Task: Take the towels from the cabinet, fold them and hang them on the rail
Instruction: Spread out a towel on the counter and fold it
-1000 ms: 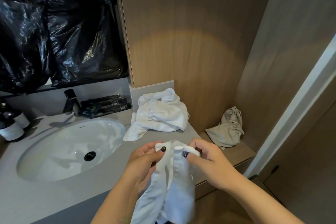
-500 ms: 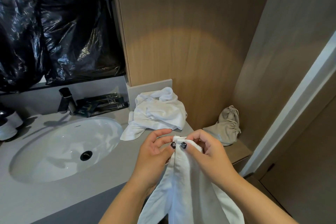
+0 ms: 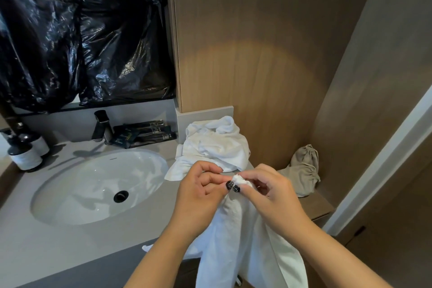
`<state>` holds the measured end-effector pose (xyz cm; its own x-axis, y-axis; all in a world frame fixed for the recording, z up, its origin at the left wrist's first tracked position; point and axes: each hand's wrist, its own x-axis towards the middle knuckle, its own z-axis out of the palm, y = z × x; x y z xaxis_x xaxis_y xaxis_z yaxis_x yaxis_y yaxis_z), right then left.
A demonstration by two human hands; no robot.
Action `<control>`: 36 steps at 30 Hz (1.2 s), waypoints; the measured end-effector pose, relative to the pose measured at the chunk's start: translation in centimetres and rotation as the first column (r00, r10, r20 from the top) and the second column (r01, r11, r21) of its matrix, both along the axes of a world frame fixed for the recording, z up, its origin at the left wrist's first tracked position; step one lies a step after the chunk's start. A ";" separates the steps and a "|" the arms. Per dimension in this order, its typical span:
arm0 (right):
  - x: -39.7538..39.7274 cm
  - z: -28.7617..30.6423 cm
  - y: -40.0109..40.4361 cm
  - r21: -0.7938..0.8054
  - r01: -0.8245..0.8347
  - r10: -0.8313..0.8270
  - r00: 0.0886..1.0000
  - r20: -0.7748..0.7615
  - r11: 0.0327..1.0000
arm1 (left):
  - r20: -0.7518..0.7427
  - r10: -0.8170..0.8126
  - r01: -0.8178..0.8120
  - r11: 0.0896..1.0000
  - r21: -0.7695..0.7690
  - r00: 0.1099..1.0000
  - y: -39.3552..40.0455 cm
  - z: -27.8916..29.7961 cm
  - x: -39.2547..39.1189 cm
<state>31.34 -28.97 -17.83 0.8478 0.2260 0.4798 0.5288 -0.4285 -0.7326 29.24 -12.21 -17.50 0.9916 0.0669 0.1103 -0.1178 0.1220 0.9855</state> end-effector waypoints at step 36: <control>7.8 2.4 -7.2 0.100 0.453 -0.420 0.875 -0.241 0.886 | 0.000 -0.030 0.015 0.506 0.863 1.000 6.5 -6.1 2.8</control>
<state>39.12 -36.15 -15.43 0.9263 -0.2501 0.2817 0.1431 -0.4582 -0.8772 32.06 -5.66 -23.62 0.9894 -0.0908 0.1138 -0.1414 -0.7845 0.6038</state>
